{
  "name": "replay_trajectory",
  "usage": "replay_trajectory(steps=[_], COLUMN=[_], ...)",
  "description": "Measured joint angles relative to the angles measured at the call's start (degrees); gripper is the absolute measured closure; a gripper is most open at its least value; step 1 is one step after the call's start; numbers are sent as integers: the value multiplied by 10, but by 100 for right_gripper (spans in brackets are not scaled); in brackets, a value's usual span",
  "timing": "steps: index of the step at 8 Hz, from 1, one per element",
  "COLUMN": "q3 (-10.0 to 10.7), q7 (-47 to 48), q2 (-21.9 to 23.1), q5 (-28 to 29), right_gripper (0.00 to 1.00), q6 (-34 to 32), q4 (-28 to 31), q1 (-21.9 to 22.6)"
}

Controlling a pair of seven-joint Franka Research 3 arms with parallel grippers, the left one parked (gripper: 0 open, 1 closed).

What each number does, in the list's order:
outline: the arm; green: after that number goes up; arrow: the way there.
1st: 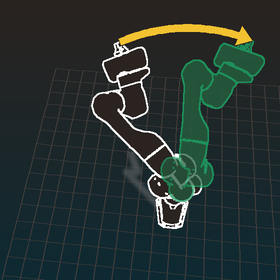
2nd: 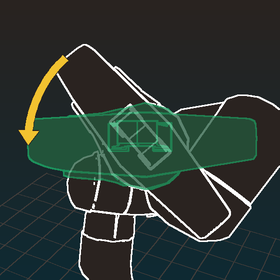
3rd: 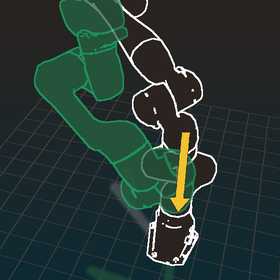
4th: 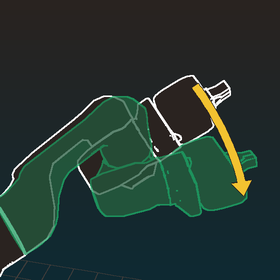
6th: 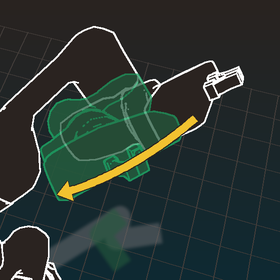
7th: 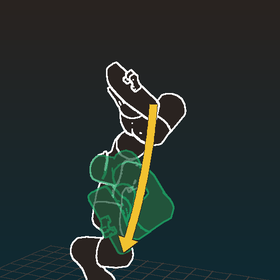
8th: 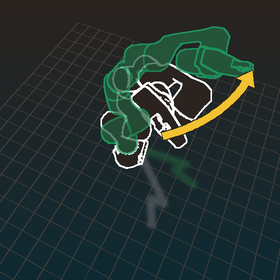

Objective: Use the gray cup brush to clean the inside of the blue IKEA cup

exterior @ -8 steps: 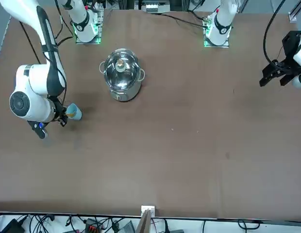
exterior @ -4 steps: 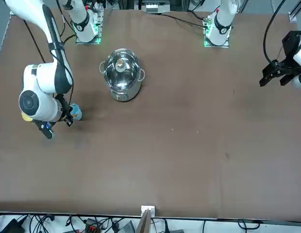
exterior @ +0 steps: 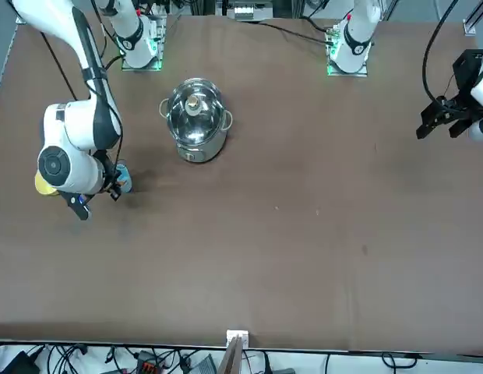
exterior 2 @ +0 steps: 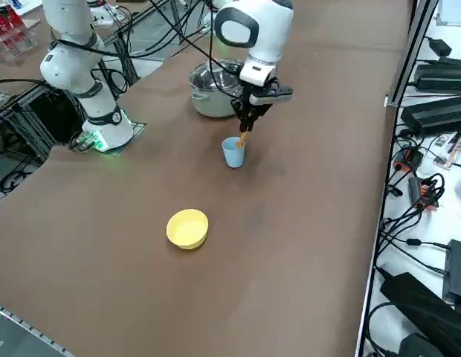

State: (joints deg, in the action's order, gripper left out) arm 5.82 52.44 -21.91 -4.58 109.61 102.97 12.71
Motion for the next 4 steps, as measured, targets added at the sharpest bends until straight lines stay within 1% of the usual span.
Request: replay_trajectory(steps=[4], q3=[3], q7=[14], q2=[10], q5=[0], right_gripper=[96], q6=[-25], q4=[5], q1=[4])
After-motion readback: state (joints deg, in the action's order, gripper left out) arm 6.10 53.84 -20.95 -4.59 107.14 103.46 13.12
